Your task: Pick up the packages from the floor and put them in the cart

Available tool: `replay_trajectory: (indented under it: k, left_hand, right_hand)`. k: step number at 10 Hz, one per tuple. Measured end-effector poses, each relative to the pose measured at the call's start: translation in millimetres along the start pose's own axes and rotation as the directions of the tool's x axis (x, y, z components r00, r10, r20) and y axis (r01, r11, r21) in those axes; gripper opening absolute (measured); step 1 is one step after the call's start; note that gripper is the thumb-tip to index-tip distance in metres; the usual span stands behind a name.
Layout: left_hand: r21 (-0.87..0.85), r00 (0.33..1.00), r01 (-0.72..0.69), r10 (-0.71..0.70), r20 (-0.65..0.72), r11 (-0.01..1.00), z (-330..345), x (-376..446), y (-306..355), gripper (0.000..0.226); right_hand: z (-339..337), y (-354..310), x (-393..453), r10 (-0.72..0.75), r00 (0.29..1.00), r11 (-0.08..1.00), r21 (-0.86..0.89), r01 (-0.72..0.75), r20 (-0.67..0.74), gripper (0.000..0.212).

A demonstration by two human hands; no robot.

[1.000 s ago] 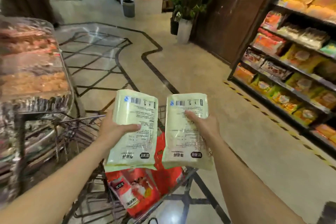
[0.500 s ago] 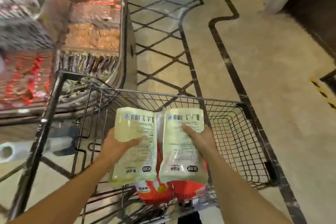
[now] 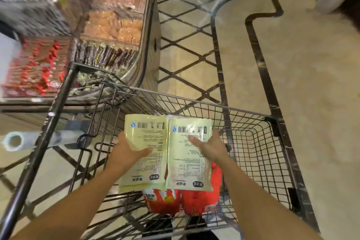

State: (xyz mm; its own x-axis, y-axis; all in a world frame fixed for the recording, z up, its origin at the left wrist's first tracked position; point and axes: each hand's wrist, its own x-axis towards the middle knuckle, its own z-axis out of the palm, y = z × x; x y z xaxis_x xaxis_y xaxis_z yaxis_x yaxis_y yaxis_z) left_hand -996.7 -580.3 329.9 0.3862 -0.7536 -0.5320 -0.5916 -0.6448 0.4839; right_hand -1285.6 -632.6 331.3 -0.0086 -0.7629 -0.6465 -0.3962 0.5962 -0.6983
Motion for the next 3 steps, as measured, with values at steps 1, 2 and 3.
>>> replay_trajectory:
  k: [1,2,3]
  left_hand:
    - [0.270,0.993,-0.058,0.084,-0.089,0.961,-13,-13,9,0.094]
    - [0.488,0.967,-0.127,0.218,-0.133,0.863,-40,-32,25,0.087]
    - [0.620,0.907,-0.181,0.373,-0.194,0.763,-72,-51,50,0.088]
  right_hand:
    - [-9,-18,-1,-0.045,0.999,0.999,0.002,0.045,0.008,0.145]
    - [-14,-35,-2,-0.114,0.993,0.988,-0.106,0.111,-0.032,0.122]
    - [-22,-62,-10,-0.256,0.963,0.934,-0.278,0.225,-0.080,0.117]
